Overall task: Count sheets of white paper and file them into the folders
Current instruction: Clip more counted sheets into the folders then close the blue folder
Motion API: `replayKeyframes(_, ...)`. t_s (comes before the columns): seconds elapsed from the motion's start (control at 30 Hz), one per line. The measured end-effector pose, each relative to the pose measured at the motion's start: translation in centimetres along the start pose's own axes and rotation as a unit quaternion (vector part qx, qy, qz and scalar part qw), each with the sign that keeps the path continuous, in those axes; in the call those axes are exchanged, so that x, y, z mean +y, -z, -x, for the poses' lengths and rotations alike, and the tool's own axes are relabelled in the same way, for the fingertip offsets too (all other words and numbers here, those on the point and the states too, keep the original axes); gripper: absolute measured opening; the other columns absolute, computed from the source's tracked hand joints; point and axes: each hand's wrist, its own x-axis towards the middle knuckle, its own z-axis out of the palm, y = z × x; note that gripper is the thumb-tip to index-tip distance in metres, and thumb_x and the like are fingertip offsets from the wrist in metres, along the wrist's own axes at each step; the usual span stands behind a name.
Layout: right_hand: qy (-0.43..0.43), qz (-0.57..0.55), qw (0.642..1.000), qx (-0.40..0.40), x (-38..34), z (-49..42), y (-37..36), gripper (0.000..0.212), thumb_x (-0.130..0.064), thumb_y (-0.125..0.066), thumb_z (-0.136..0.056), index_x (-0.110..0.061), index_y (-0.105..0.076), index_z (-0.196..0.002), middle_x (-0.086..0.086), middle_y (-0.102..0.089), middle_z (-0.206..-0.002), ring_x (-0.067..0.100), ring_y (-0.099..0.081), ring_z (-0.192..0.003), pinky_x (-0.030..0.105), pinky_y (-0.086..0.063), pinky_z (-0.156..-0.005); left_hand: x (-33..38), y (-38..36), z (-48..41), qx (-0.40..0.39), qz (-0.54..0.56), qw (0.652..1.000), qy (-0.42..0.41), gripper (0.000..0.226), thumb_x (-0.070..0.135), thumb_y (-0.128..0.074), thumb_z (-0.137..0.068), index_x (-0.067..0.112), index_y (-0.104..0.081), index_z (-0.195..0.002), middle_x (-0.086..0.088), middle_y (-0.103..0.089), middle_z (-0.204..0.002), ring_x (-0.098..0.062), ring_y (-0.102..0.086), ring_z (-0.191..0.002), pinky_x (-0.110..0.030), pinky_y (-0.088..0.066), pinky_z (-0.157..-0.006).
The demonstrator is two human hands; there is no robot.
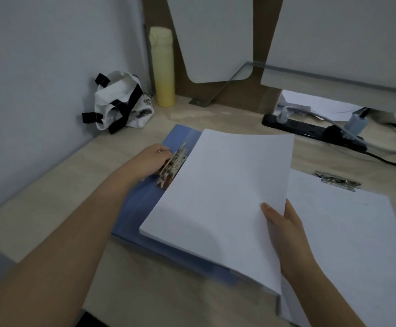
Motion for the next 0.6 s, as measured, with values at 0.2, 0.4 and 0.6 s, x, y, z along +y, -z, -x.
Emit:
replayKeyframes(0.2, -0.001, 0.024, 1.0, 0.005, 0.6, -0.4, -1.0, 0.042, -0.018, -0.053, -0.091, -0.023, -0.049, -0.133, -0.003, -0.062, -0.126, 0.021, -0.06, -0.113, 0.045, -0.042, -0.104, 0.5, 0.2, -0.6, -0.025, 0.018, 1.0, 0.004, 0.013, 0.02, -0.037, -0.098, 0.016, -0.049, -0.1, 0.002, -0.05, -0.079, -0.01, -0.048, -0.068, -0.02, -0.04, -0.063)
replayKeyframes(0.4, -0.008, 0.048, 0.999, 0.007, 0.7, -0.5, -1.5, 0.043, -0.016, -0.053, -0.092, -0.022, -0.047, -0.134, -0.001, -0.061, -0.126, 0.021, -0.059, -0.112, 0.043, -0.044, -0.102, 1.7, 0.0, -0.6, -0.072, -0.002, 0.997, -0.013, 0.024, 0.021, -0.029, -0.099, 0.025, -0.039, -0.078, 0.001, -0.043, -0.072, -0.011, -0.04, -0.063, -0.019, -0.035, -0.057)
replayKeyframes(0.6, -0.009, 0.057, 0.998, 0.007, 0.6, -0.4, -1.5, 0.044, -0.017, -0.052, -0.092, -0.023, -0.046, -0.135, -0.001, -0.061, -0.124, 0.021, -0.06, -0.108, 0.039, -0.047, -0.095, 2.3, -0.3, -0.7, -0.081, 0.058, 0.995, -0.016, 0.022, 0.033, -0.037, -0.098, 0.02, -0.054, -0.095, 0.002, -0.054, -0.081, -0.009, -0.048, -0.071, -0.021, -0.038, -0.068)
